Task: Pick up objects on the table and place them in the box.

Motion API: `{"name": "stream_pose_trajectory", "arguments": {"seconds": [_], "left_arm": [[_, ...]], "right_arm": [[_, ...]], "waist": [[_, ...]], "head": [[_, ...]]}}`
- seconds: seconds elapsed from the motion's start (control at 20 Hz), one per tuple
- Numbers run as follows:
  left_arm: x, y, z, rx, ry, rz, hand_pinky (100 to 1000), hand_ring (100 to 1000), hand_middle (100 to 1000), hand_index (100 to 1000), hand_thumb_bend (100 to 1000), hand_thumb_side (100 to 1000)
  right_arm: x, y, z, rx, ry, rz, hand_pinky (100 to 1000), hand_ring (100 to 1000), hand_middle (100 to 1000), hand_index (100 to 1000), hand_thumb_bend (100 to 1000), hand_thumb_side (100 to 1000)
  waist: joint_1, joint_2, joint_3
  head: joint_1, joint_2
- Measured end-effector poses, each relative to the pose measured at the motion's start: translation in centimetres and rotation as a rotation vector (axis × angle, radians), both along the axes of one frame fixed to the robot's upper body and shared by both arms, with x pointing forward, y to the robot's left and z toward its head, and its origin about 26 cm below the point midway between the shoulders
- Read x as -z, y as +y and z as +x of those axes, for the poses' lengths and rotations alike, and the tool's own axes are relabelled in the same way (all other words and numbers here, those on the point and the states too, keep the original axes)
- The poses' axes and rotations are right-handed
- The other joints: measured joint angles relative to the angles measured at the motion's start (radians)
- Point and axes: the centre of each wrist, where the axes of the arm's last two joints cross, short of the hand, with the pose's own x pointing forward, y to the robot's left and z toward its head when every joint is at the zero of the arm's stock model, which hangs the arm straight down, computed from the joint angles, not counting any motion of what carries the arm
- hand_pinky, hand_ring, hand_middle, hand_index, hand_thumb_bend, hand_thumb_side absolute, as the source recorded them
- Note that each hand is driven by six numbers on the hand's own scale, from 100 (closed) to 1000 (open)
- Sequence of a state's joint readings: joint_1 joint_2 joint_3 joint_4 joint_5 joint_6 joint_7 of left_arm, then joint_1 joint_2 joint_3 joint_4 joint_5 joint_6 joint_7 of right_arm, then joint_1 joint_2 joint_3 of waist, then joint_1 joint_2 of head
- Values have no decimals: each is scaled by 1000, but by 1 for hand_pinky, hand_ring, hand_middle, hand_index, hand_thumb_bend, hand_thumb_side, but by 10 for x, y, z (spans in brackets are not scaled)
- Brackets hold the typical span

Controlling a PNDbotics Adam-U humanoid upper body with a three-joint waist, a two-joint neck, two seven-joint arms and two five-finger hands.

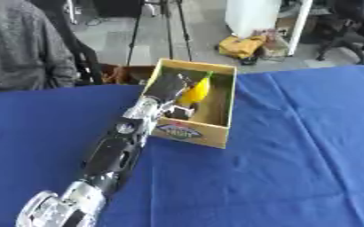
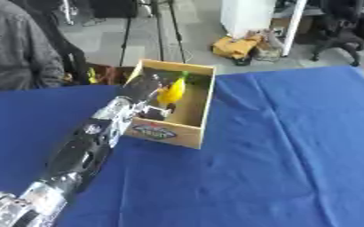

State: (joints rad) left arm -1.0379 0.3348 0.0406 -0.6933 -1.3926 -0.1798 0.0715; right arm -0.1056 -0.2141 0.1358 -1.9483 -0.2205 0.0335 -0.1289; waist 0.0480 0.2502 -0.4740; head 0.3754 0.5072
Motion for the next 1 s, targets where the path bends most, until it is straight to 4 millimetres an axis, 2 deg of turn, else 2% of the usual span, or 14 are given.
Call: {"name": "stream_pose_trajectory", "arguments": {"seconds": [0.1, 0.15, 0.55, 0.8, 1.0], "left_arm": [[1, 0, 0, 4, 14, 11, 847, 840, 826, 836, 978, 672], [1, 0, 0, 6, 20, 15, 854, 848, 833, 839, 1000, 690], [5, 1, -1, 23, 49, 27, 873, 870, 862, 849, 1000, 777], [9, 2, -2, 37, 51, 2, 857, 854, 840, 824, 1000, 772], [2, 0, -3, 68, 13, -54, 842, 839, 815, 791, 1000, 747]], "right_arm": [[0, 0, 0, 0, 0, 0, 683, 610, 547, 665, 100, 924], [0, 0, 0, 0, 0, 0, 683, 610, 547, 665, 100, 924], [0, 0, 0, -1, -1, 0, 683, 610, 547, 665, 100, 924], [0, 0, 0, -1, -1, 0, 683, 611, 547, 666, 100, 925], [0, 0, 0, -1, 1, 0, 683, 611, 548, 666, 100, 925]], "waist": [[0, -1, 0], [0, -2, 0], [0, -9, 3], [0, -13, 9], [0, -26, 21]], "head": [[0, 0], [0, 0], [1, 2], [1, 4], [-1, 11]]}}
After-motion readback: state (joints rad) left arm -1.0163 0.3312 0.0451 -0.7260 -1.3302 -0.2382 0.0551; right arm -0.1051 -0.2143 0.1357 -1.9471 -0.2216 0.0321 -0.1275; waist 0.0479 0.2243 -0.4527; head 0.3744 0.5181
